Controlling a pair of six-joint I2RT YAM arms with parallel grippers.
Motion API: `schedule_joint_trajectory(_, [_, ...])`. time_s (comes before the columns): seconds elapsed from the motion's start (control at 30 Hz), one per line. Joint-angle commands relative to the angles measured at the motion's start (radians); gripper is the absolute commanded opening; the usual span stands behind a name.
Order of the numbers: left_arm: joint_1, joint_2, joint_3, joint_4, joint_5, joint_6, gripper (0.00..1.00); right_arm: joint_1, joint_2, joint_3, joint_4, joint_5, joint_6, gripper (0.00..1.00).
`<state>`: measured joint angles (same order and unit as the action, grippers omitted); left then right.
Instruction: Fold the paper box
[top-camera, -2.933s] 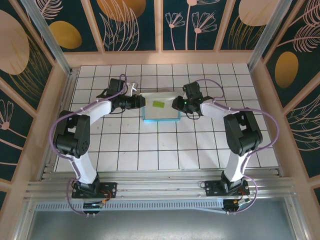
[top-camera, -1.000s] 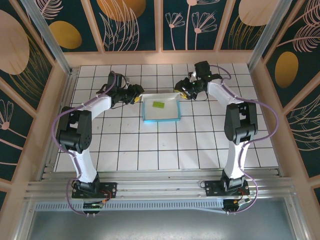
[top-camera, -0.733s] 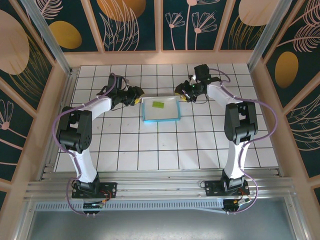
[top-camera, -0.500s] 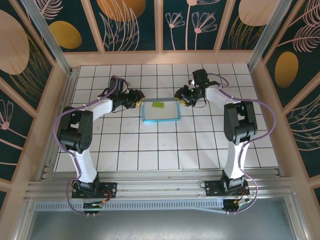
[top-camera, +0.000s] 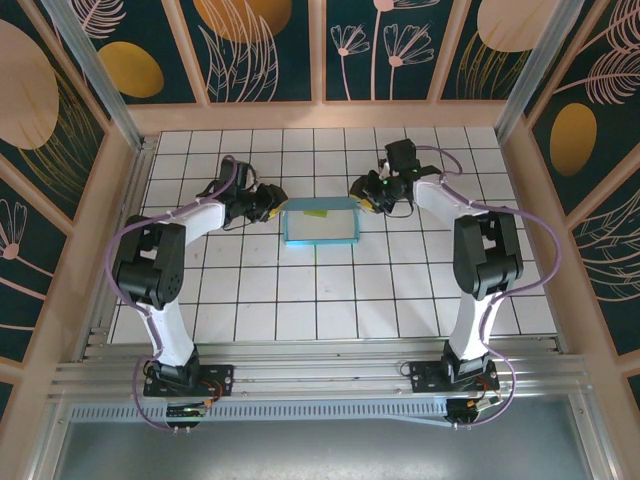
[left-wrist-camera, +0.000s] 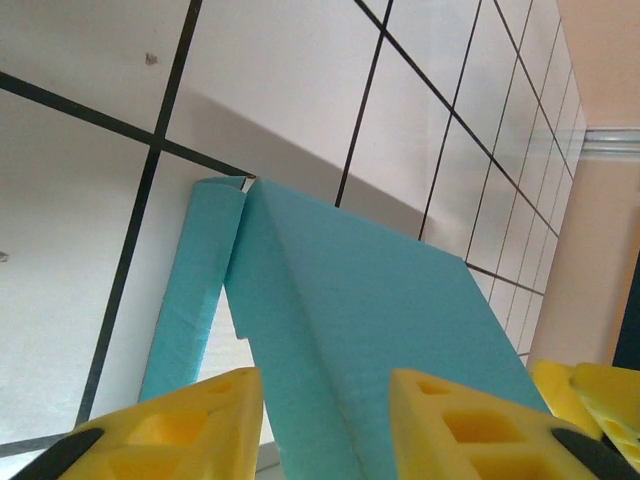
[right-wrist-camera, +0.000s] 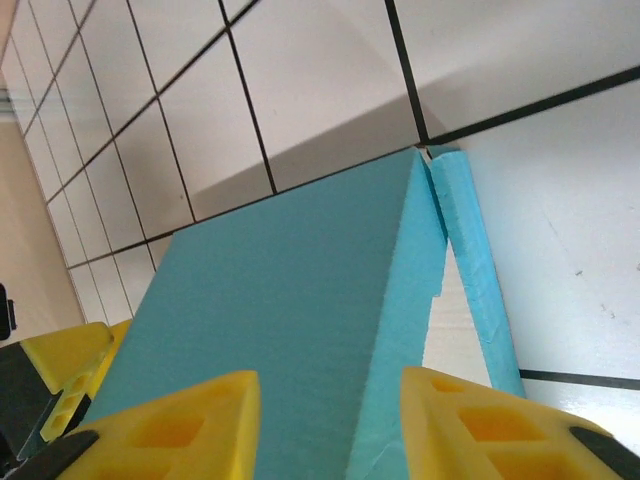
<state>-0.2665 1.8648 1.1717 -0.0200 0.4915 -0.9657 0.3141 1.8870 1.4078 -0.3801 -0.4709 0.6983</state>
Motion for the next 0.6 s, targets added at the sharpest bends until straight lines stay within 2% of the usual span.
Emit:
schedule_joint_trajectory(0.0, [-0.005, -0.06, 0.034, -0.053, -0.049, 0.045, 0.4, -0.002, -0.066, 0.009, 0.009, 0.054, 0.015, 0.45])
schedule_joint_trajectory(0.17, [-0.004, -0.079, 0.024, -0.078, -0.074, 0.06, 0.44, -0.012, -0.096, -0.022, 0.007, 0.077, 0.015, 0.48])
schedule_joint_trajectory(0.37, [-0.022, -0.082, -0.001, -0.063, -0.041, 0.05, 0.46, -0.009, -0.1, -0.062, 0.033, 0.004, 0.036, 0.48])
schedule_joint_trajectory(0.57, [-0.046, -0.08, -0.017, -0.042, -0.035, 0.037, 0.44, 0.007, -0.088, -0.084, 0.063, -0.017, 0.052, 0.39])
